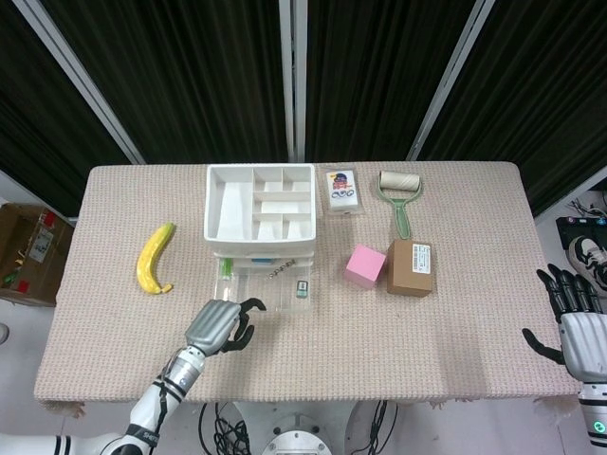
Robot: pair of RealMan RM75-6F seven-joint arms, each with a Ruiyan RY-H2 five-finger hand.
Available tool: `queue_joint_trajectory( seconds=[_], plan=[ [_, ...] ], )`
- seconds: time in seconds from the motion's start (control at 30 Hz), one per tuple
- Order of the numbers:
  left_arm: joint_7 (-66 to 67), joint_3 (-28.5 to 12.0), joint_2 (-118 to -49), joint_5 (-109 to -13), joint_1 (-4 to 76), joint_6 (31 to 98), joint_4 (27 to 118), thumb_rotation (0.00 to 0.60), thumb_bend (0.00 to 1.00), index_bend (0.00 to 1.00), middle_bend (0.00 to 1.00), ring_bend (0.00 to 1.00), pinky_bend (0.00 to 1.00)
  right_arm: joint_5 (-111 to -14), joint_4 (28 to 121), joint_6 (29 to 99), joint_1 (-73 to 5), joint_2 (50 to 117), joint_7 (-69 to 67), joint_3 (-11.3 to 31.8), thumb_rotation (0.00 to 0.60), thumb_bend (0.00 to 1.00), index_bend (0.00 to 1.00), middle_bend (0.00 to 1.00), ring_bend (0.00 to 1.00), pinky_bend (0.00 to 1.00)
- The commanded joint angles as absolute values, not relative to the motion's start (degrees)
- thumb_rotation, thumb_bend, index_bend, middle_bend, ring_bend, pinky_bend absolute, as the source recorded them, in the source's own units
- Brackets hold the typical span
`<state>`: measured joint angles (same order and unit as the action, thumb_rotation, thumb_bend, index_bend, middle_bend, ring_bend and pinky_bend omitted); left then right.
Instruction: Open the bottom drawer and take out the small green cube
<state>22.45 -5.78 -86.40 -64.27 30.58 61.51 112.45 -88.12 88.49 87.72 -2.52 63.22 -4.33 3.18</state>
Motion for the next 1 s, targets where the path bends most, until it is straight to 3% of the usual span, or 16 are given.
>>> queue_joint_trajectory(
  seconds=[0.03, 0.27, 0.53, 0.8, 1.0],
  plan=[
    [22.07, -5.64, -86.30, -64.75, 30.74, 61.64, 112.60, 0.600, 0.52, 0.33, 0.78, 0.94, 1.00, -88.19, 88.52, 87.76, -2.53, 63.17, -4.29, 3.19, 0.600, 0.13, 0.00, 0.00, 0.00, 0.00],
    [21.16, -4.48, -84.70, -67.23, 30.93, 61.60, 113.30, 0.600, 0.51, 0.23, 0.77, 0.94, 1.00, -88.23, 88.72, 88.43, -2.22, 62.74, -4.37, 3.33, 0.600, 0.13, 0.00, 0.00, 0.00, 0.00],
    [21.28, -2.79, -79.77, -71.21, 30.52, 62.53, 116.69, 0.600, 0.51, 0.23, 0.76, 0.94, 1.00, -88.29, 88.53, 88.74, -1.93, 62.65, -4.62, 3.24, 0.600, 0.13, 0.00, 0.00, 0.00, 0.00],
    [19.67, -10.07, -81.76, -72.88, 33.73, 64.74, 111.26, 0.600, 0.30, 0.32, 0.79, 0.94, 1.00, -88.91, 88.75, 89.20, -1.80, 62.52, -4.46, 3.11, 0.600, 0.13, 0.00, 0.00, 0.00, 0.00],
    [23.41, -12.79, -83.89, -68.85, 39.03, 59.63, 106.31, 0.600, 0.23, 0.36, 0.80, 0.94, 1.00, -88.65, 88.74, 89.49, -1.38, 62.34, -4.64, 3.03, 0.600, 0.13, 0.00, 0.00, 0.00, 0.00]
  ],
)
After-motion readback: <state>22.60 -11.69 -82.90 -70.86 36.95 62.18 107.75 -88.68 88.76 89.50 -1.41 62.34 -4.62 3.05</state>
